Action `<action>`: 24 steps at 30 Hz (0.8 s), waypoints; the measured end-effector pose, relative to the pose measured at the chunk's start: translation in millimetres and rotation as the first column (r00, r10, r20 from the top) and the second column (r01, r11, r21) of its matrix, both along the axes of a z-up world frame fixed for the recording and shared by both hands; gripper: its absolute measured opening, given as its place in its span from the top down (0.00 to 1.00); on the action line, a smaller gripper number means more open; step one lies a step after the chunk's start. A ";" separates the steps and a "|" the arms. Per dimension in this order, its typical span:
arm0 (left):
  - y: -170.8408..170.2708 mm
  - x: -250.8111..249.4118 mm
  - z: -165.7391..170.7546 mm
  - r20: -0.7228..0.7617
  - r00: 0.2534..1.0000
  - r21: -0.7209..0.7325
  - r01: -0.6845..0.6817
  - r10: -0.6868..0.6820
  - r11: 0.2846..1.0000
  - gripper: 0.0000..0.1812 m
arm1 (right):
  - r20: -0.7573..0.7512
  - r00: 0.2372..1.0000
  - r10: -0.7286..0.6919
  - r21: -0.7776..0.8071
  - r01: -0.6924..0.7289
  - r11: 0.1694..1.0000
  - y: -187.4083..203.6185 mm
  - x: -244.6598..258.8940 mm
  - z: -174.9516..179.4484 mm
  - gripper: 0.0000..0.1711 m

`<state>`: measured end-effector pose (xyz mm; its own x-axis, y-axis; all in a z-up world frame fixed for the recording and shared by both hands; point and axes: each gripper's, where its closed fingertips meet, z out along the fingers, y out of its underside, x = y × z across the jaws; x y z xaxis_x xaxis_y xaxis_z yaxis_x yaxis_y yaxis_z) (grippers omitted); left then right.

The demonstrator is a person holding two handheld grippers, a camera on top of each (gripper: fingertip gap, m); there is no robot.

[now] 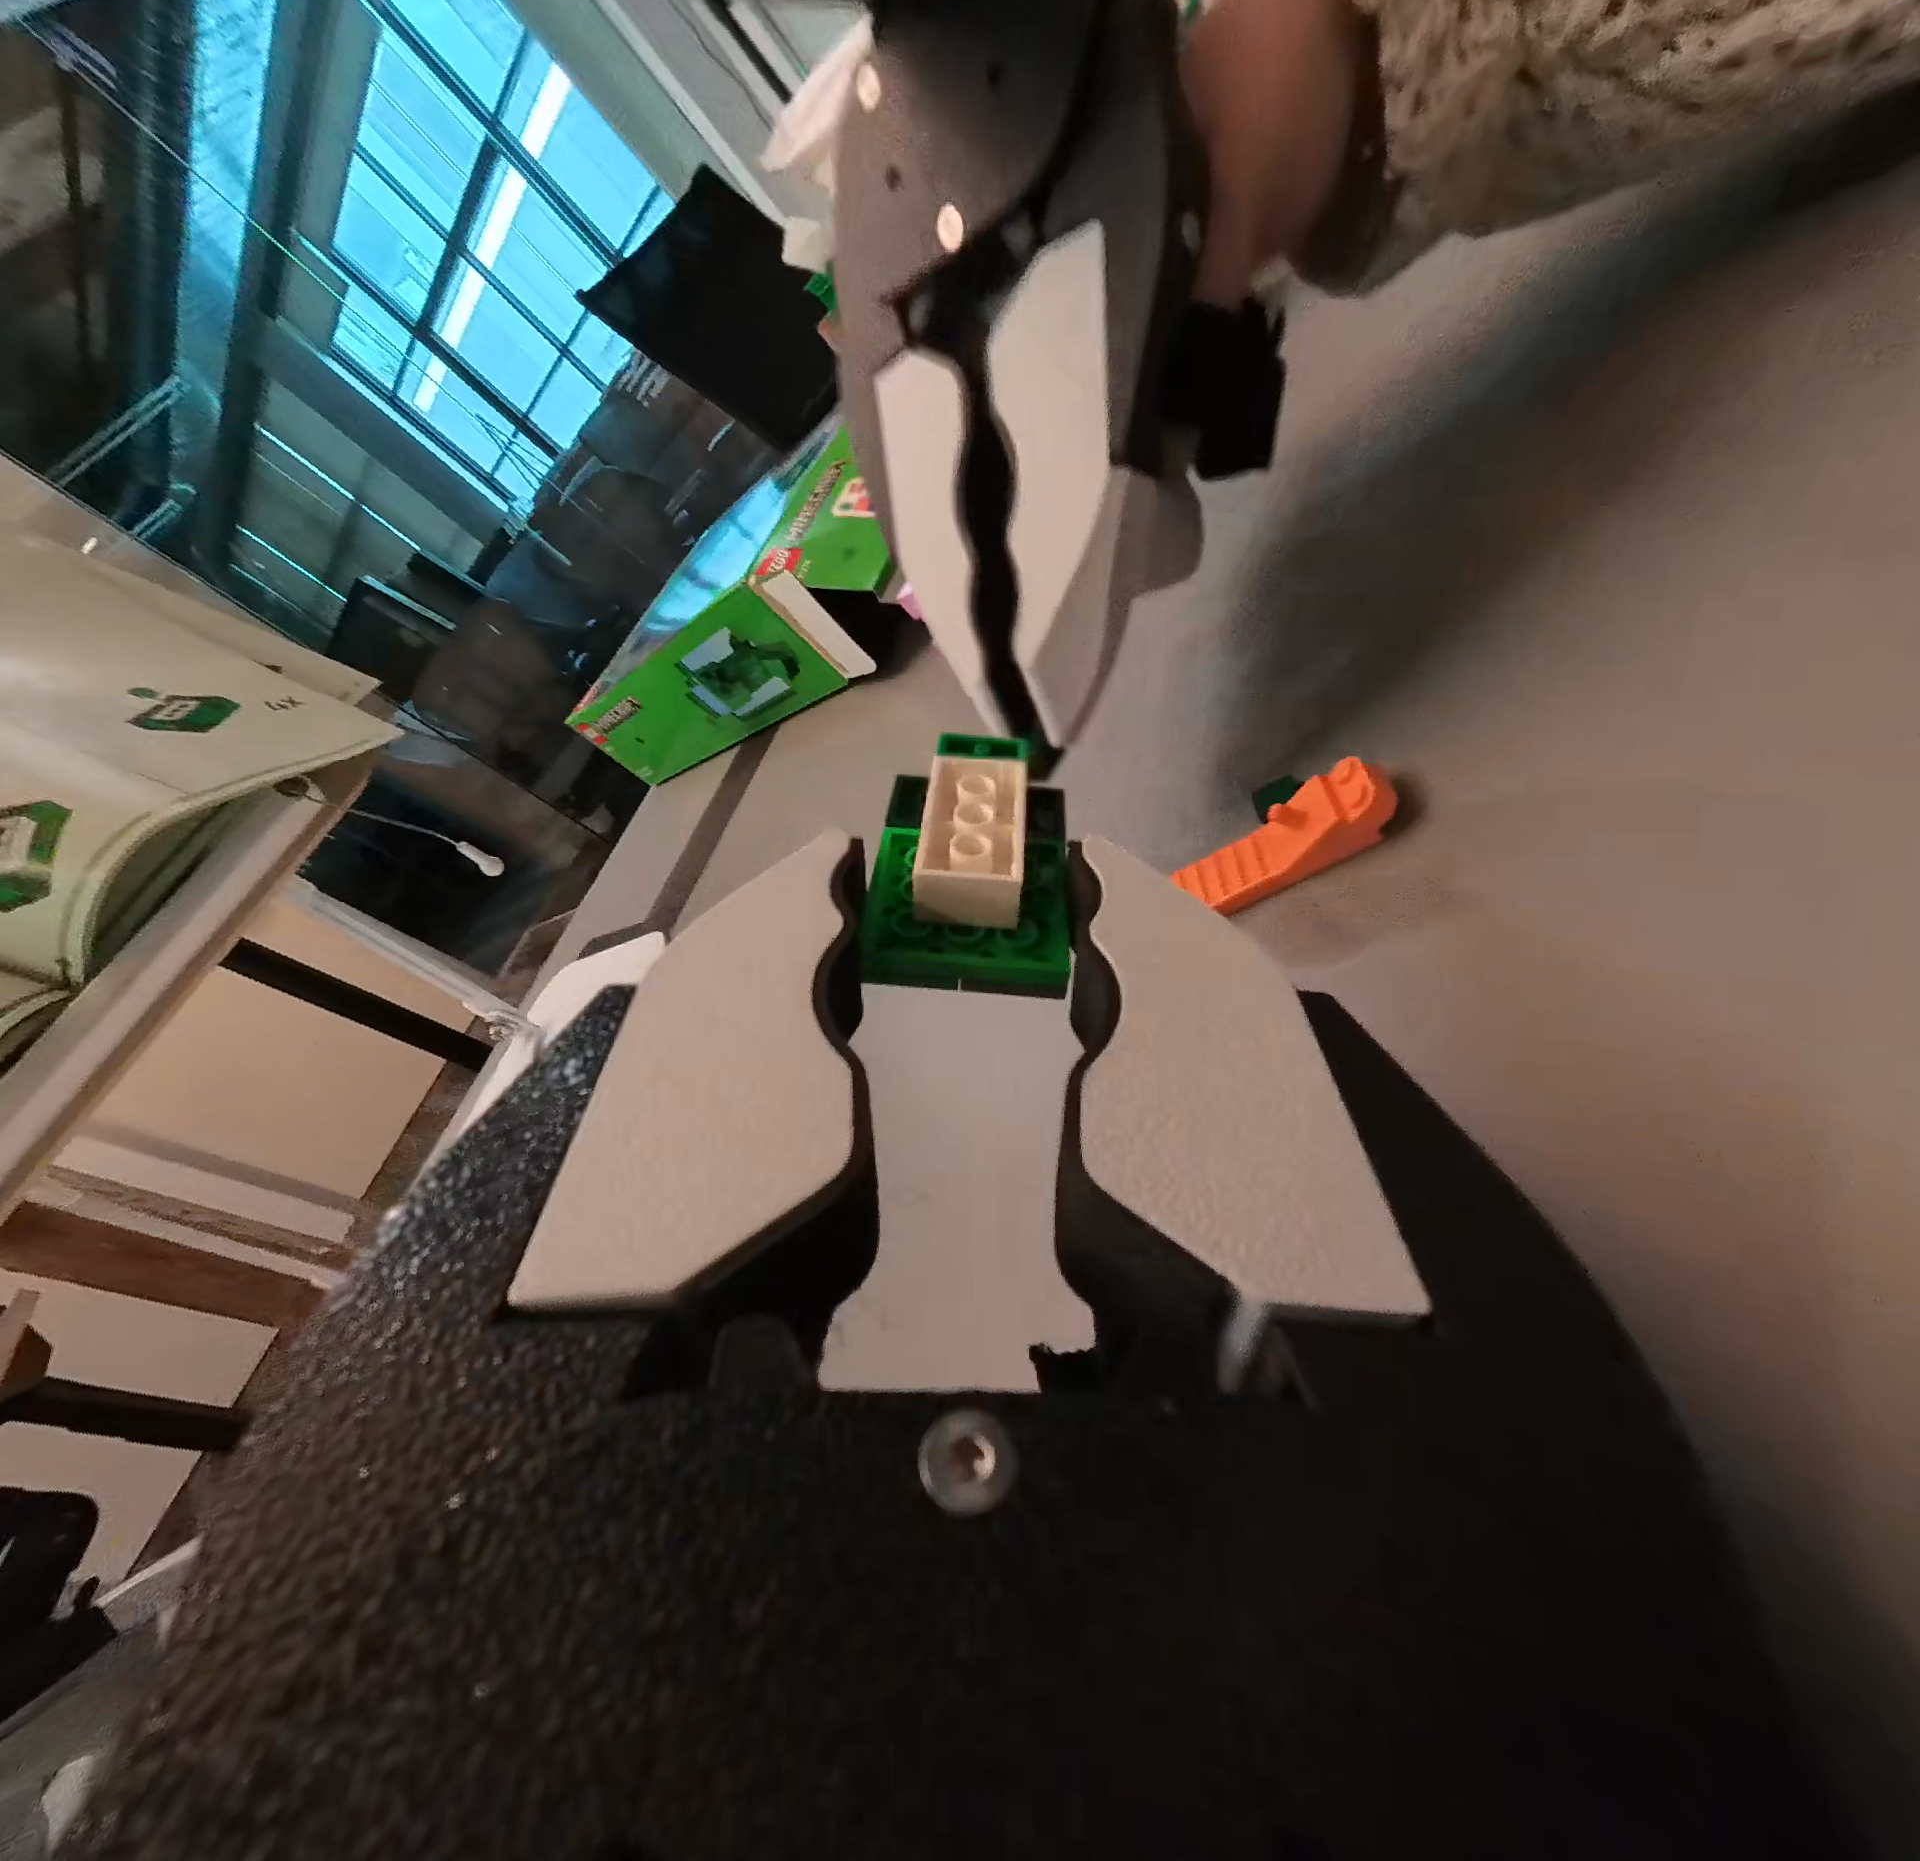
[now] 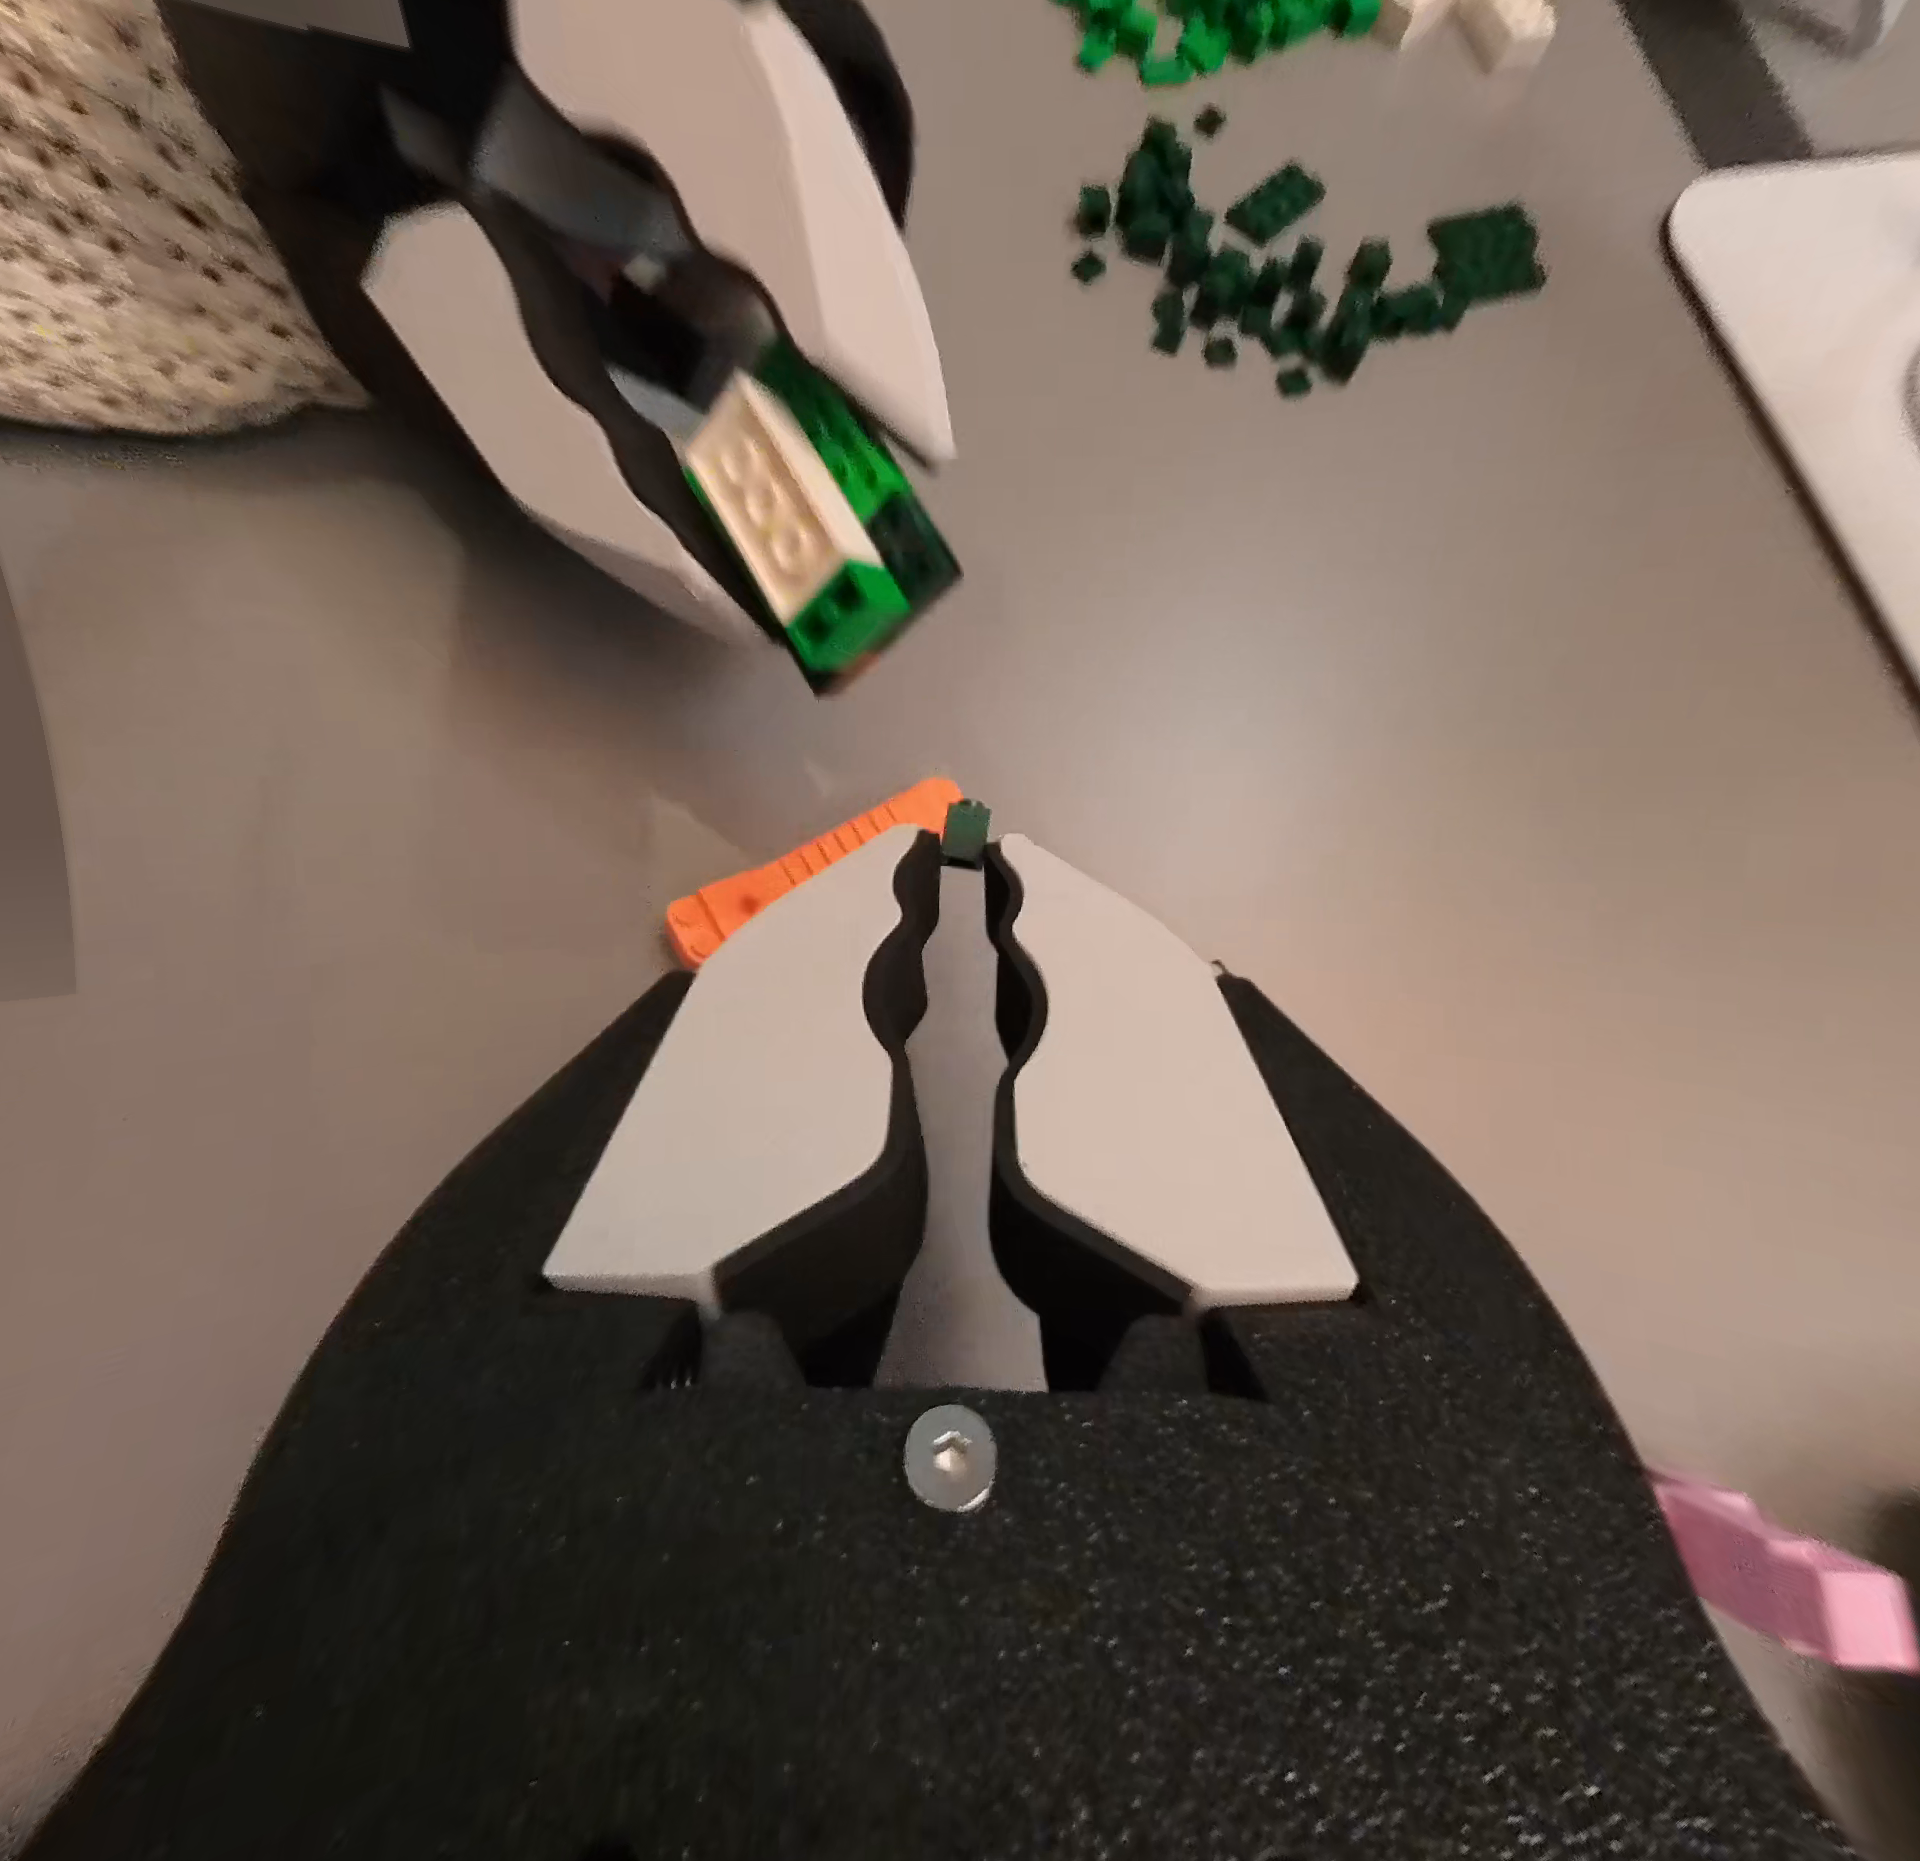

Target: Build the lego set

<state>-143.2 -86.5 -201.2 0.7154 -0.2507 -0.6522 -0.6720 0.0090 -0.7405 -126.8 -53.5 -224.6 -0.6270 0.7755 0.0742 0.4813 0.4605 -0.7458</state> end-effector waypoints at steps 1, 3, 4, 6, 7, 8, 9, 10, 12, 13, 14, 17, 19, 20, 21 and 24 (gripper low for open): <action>0.3 -0.1 -0.7 -0.002 1.000 -0.005 -0.005 0.005 1.000 0.80 | -0.007 1.000 0.017 0.013 -0.017 1.000 -3.3 -0.2 8.6 0.96; 0.9 0.4 -2.8 -0.013 1.000 -0.018 -0.010 0.010 1.000 0.80 | 0.006 0.998 0.057 0.064 -0.057 0.996 -10.1 -0.7 21.0 0.95; 1.2 0.8 -3.7 -0.022 1.000 -0.021 -0.011 0.011 1.000 0.80 | 0.016 0.997 0.075 0.106 -0.076 0.991 -12.7 -1.2 24.9 0.95; 1.5 1.3 -6.4 -0.041 0.999 -0.032 -0.014 0.013 0.999 0.80 | 0.023 0.994 0.106 0.206 -0.109 0.973 -16.3 -3.2 30.6 0.95; 1.6 1.9 -7.4 -0.048 0.999 -0.036 -0.013 0.011 0.999 0.80 | 0.026 0.992 0.120 0.251 -0.123 0.960 -17.8 -3.9 32.7 0.95; 1.7 2.8 -7.8 -0.054 0.999 -0.038 -0.010 0.008 0.999 0.80 | 0.032 0.991 0.133 0.289 -0.136 0.948 -19.4 -4.4 34.1 0.95; 1.8 3.4 -8.1 -0.058 0.998 -0.039 -0.009 0.007 0.999 0.80 | 0.044 0.988 0.146 0.322 -0.152 0.934 -21.0 -4.3 34.6 0.95; 1.8 3.9 -8.2 -0.063 0.998 -0.039 -0.008 0.006 0.999 0.80 | 0.057 0.986 0.156 0.356 -0.166 0.920 -21.8 -4.3 34.4 0.95; 1.6 4.4 -8.6 -0.073 0.997 -0.039 -0.007 0.004 0.999 0.80 | 0.083 0.982 0.167 0.422 -0.187 0.887 -20.9 -4.7 33.5 0.95; 1.6 4.5 -8.6 -0.076 0.997 -0.038 -0.008 0.005 0.999 0.80 | 0.096 0.981 0.169 0.452 -0.195 0.871 -20.1 -5.2 32.9 0.95; 1.5 4.9 -8.5 -0.079 0.997 -0.038 -0.006 0.003 0.999 0.80 | 0.115 0.978 0.173 0.474 -0.207 0.856 -19.9 -5.0 32.1 0.95; 1.6 5.6 -8.2 -0.088 0.996 -0.034 -0.005 0.002 0.999 0.80 | 0.159 0.969 0.189 0.519 -0.245 0.819 -21.6 -5.1 30.9 0.95; 1.6 6.2 -7.3 -0.093 0.996 -0.029 -0.004 0.001 1.000 0.80 | 0.187 0.963 0.192 0.547 -0.265 0.794 -21.3 -5.4 29.7 0.95; 1.5 6.3 -7.0 -0.095 0.995 -0.026 -0.005 0.002 1.000 0.80 | 0.203 0.960 0.195 0.559 -0.276 0.782 -21.3 -5.2 28.6 0.95; 1.6 6.1 -6.6 -0.098 0.995 -0.024 -0.006 0.004 1.000 0.80 | 0.212 0.957 0.198 0.567 -0.286 0.772 -21.8 -5.4 27.7 0.95; 1.6 7.0 -7.1 -0.102 0.995 -0.024 -0.003 0.001 1.000 0.80 | 0.229 0.951 0.210 0.576 -0.306 0.758 -24.5 -5.8 26.8 0.95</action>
<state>-136.3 -84.9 -208.3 0.6457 -0.2663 -0.7157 -0.7442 -0.0096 -0.6679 -132.6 -78.0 -197.8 -0.8371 0.4108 0.3613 0.3561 0.9105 -0.2103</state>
